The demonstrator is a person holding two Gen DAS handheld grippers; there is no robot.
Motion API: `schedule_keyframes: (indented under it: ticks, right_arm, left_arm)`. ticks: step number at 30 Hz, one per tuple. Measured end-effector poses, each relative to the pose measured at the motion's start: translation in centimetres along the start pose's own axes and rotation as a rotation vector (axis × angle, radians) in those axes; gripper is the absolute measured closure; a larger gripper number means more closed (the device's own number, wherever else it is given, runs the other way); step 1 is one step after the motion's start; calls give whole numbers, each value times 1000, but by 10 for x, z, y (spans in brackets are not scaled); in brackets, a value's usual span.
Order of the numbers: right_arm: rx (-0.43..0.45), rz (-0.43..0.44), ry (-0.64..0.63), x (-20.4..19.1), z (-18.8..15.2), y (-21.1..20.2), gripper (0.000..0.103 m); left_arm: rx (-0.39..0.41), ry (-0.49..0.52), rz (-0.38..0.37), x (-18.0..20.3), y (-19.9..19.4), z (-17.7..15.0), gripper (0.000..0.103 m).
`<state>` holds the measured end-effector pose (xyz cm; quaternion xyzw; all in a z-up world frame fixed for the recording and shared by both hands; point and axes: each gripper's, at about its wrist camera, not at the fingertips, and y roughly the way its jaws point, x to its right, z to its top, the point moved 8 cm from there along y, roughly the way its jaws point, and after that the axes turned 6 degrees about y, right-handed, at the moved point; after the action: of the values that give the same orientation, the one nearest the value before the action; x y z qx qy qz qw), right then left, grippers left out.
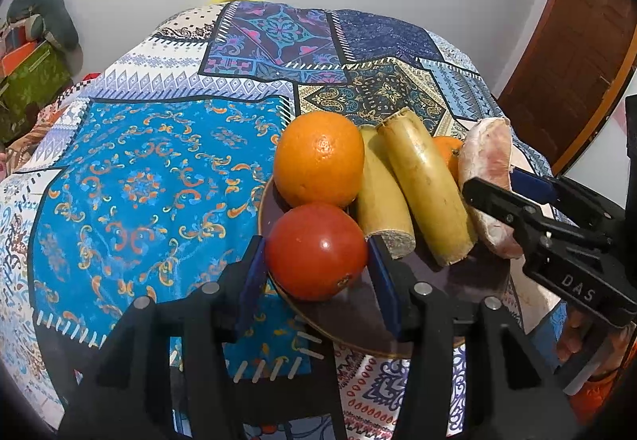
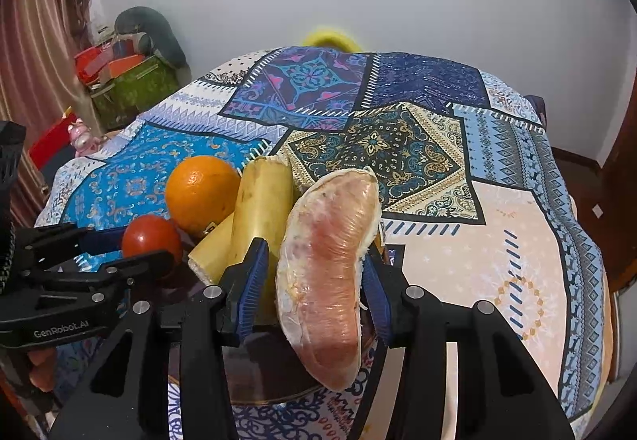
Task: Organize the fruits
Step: 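Lower the tomato and pomelo segment onto the plate and open both tools, then grasp a small mandarin with each tool from the quilt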
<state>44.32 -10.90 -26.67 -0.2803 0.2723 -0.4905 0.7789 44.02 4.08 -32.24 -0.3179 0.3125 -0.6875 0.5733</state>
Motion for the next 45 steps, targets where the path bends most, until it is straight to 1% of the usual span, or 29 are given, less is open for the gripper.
schedule_keyframes:
  ticks: [2,5,6,12,17,24,30,32,34,35,37,42,45]
  right_arm:
    - [-7,1,-8,-1,-1,-1,53]
    - [-5,-5,-10,-1,-3,-5,46]
    - [-5,-6,-9,0,-4,-6,45]
    - [-9,-3,3,3,-8,-18,44]
    - [3,-1,8,2,-9,-37,44]
    - [43,-2,-9,-8,-9,-77,44]
    - [83,-2,-34,-24,-12,-115,44]
    - [94,-2,-43,-29,-14,-126,40]
    - [110,1,-50,-36,-18,-139,36]
    - [116,2,-53,-39,-21,-144,35]
    - [122,3,-66,-45,-26,-153,35]
    - [114,18,-102,-60,-45,-165,33]
    - [91,28,-104,-66,-60,-164,33]
  left_arm:
    - [0,4,-3,2,-2,0,53]
    - [14,14,0,6,-9,3,48]
    - [22,21,6,8,-13,4,47]
    - [43,34,14,12,-35,6,46]
    - [56,37,26,14,-59,2,46]
    - [75,52,48,18,-98,-11,46]
    - [94,57,56,20,-142,-28,46]
    - [94,56,57,21,-152,-32,46]
    - [103,56,61,23,-166,-38,45]
    - [107,57,64,23,-172,-41,44]
    - [114,60,64,26,-182,-47,39]
    - [103,90,70,32,-194,-65,39]
    - [90,94,50,36,-196,-76,39]
